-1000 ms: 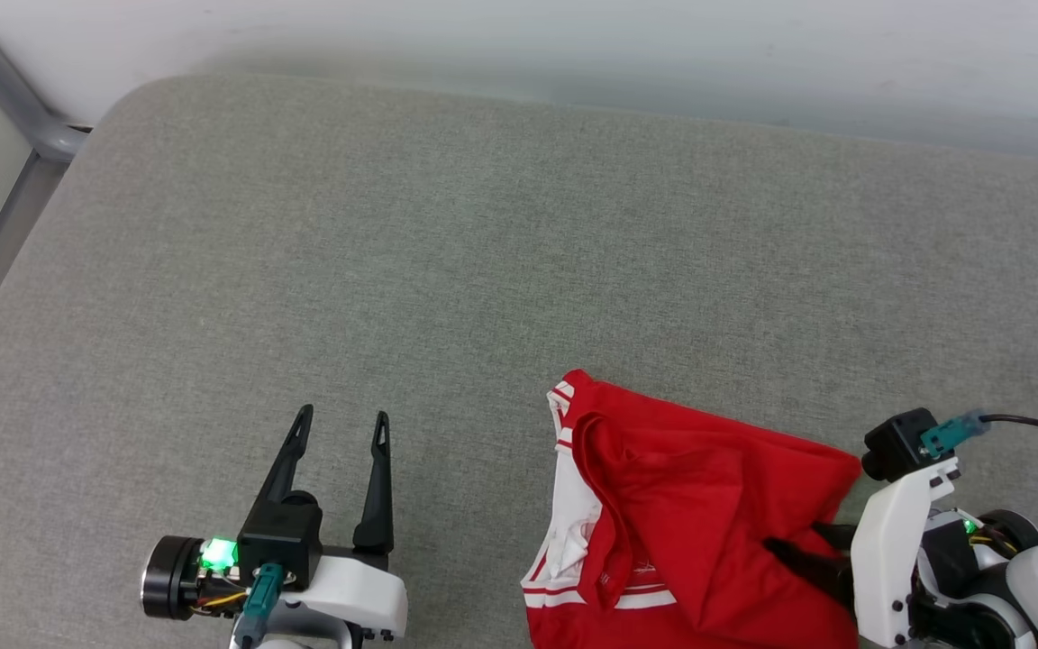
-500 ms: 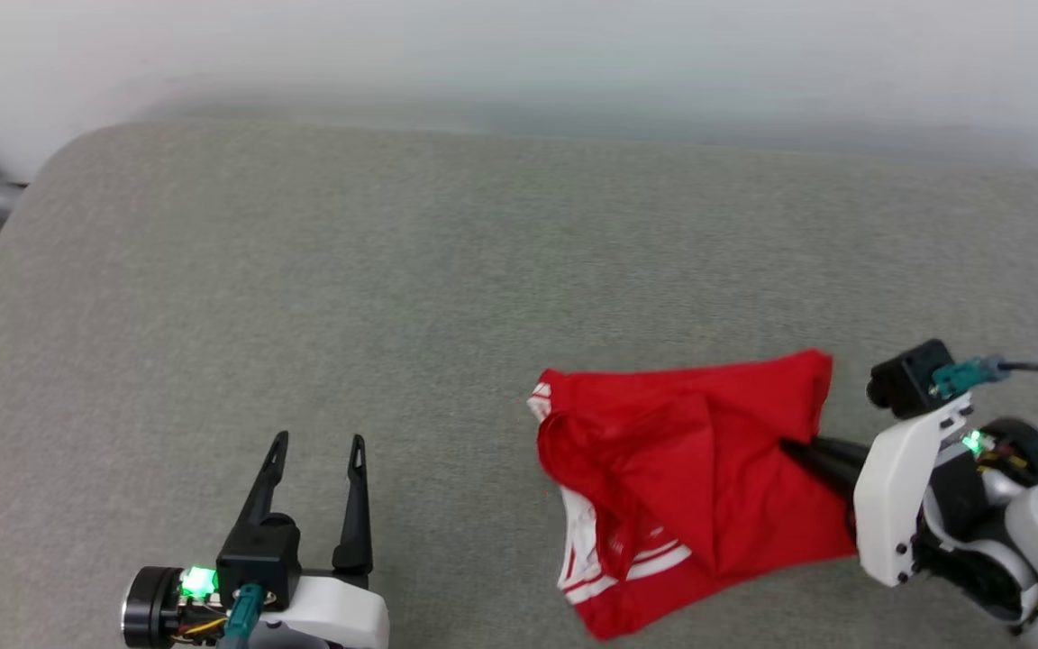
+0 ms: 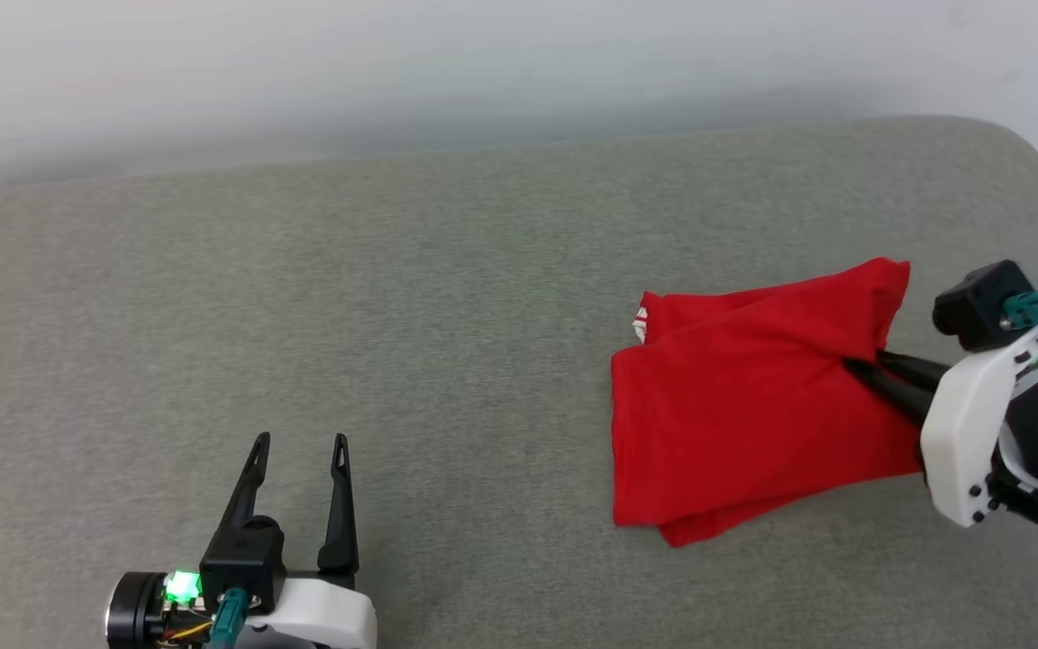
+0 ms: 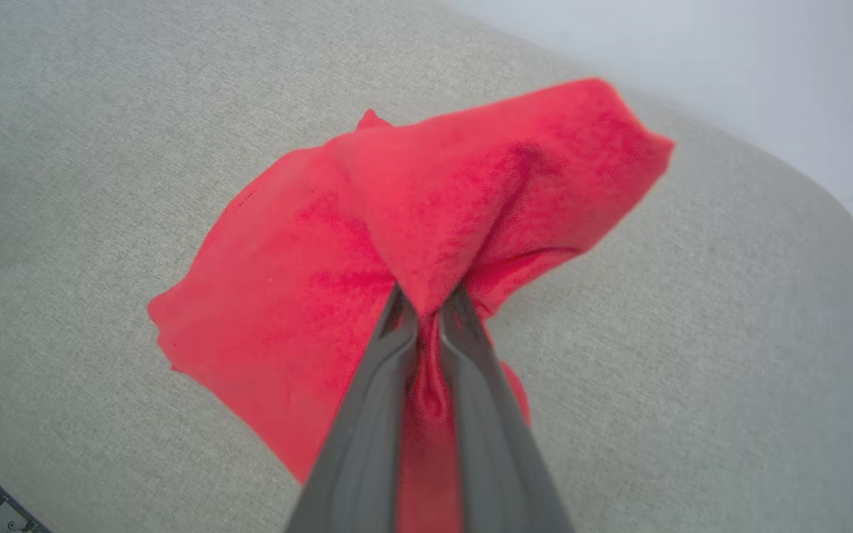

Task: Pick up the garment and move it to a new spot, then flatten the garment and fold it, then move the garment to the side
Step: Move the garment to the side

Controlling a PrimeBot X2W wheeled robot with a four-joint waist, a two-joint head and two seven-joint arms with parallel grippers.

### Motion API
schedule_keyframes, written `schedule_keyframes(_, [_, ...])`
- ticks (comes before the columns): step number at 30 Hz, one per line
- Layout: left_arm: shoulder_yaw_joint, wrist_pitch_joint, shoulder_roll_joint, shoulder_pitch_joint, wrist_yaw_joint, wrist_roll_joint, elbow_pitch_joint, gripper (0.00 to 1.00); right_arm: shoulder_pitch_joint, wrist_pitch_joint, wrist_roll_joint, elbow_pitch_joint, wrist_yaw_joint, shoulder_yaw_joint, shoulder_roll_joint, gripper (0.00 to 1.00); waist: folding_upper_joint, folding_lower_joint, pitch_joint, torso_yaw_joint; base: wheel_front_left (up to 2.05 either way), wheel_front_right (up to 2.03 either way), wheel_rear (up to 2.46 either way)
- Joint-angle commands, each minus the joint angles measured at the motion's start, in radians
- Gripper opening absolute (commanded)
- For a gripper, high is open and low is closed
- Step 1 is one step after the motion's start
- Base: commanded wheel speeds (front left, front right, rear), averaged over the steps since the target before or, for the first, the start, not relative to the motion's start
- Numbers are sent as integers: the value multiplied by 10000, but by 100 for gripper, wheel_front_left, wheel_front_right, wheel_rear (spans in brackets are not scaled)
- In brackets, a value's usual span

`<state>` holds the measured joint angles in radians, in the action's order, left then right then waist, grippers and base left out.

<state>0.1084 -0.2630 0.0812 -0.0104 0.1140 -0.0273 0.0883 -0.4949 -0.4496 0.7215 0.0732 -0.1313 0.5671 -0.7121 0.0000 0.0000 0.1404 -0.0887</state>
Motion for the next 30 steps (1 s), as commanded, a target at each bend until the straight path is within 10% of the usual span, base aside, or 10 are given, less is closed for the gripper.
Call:
schedule_keyframes(1, [-32,-23,6,133,-31,82,-48,100,-215,17,29,3,12,-36,-76,0,0,0,138,-278,0,0,0])
schedule_keyframes(30, [163,-23,208,1821,-51,301,-951,100,-2243,524,-1547,4541,15,-2448,-2226,0,0,0,3115,4,0,0,0])
